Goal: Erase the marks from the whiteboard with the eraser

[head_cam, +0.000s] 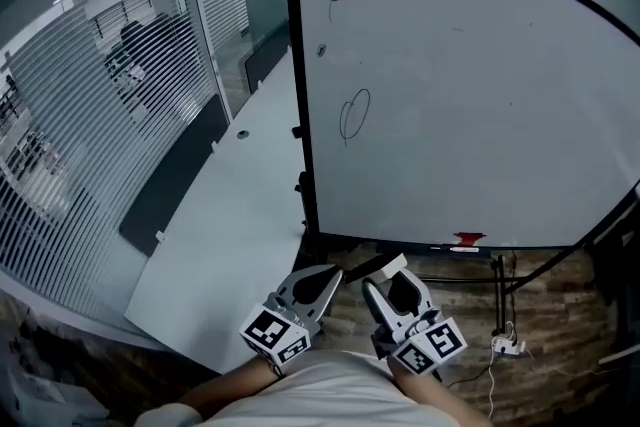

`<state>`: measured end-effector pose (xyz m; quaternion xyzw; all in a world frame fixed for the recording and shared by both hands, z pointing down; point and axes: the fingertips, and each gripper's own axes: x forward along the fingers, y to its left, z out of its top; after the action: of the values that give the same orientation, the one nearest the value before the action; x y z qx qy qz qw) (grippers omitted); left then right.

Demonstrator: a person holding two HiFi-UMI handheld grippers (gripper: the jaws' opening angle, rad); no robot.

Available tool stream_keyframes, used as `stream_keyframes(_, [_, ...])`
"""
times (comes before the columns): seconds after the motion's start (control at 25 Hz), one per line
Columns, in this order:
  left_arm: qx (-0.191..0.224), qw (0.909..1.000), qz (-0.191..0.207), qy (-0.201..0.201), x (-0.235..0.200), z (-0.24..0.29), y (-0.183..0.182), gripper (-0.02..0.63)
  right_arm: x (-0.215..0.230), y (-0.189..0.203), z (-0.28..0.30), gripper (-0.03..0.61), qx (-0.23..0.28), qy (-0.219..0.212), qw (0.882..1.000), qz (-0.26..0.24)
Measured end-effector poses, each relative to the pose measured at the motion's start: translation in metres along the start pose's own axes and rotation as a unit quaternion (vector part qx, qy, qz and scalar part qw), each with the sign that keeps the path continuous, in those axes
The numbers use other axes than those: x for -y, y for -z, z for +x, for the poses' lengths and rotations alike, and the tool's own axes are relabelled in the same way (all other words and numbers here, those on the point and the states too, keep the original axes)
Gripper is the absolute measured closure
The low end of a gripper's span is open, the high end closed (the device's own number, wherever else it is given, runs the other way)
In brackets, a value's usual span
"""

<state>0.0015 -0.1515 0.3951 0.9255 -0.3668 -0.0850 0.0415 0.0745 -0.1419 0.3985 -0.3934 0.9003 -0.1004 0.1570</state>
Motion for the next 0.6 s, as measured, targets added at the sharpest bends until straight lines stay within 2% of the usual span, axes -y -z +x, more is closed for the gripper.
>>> stream_keyframes(0.36, [0.016, 0.9997, -0.002, -0.017, 0.025, 0.065, 0.014, 0.606, 0.066, -0.024, -0.021, 0.344, -0.010, -0.014, 1.000, -0.007])
stream_keyframes(0.6, [0.000, 0.9992, 0.000, -0.040, 0.009, 0.080, 0.021, 0.607, 0.087, -0.027, -0.018, 0.344, -0.010, -0.021, 1.000, 0.003])
